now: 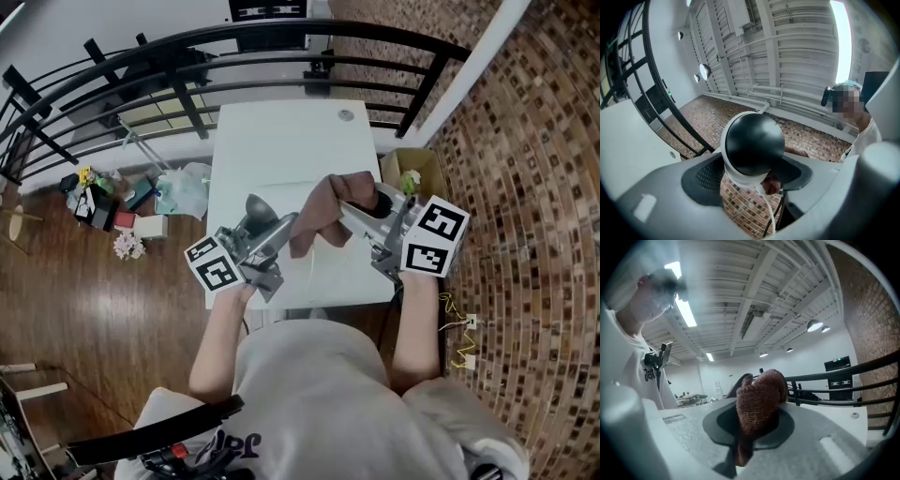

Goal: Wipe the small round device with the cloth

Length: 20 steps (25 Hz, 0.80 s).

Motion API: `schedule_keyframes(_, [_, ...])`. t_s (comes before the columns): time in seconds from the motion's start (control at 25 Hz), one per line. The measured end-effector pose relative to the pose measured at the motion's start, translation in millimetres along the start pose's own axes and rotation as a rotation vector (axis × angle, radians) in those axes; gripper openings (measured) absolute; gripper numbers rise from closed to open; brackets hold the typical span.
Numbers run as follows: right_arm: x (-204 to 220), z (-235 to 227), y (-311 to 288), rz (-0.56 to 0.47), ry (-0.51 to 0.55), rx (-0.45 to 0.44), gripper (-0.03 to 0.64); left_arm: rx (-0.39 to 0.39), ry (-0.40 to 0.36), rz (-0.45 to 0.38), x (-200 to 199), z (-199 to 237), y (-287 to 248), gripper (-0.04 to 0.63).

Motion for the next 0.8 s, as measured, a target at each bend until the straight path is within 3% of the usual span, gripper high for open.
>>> schedule_keyframes(0.2, [-6.5, 2.6, 0.9, -0.041, -0.003, 0.014, 0.026, -0.002, -0.036, 0.039, -2.1, 2.3, 4.1, 0.356])
schedule_keyframes(0.36, [-5.5, -10.1, 7.3, -0.031, -0.009, 0.091, 0.026, 0.031, -0.091, 0.107, 3.0, -4.7, 5.5, 0.356])
schedule_keyframes(0.6, [36.0, -38.6, 7.5, 0.023, -0.123, 0.151, 0.026, 0.223, 0.037, 0.067, 6.5, -30.0, -2.6, 0.356])
schedule_keyframes(0.8, [68.8, -56.5, 10.7, 0.054, -0.211, 0.210, 0.026, 0.245, 0.181, -0.040, -3.0, -19.4, 1.3, 0.356])
Point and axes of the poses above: the fingertips, and each gripper's own axes: y backward along the fingers, z to its left, x out of its underside, the point moved 6 cm from there along y, backward along the fingers, and after that the axes turned 8 degrees about -x, right-handed, at the moved point
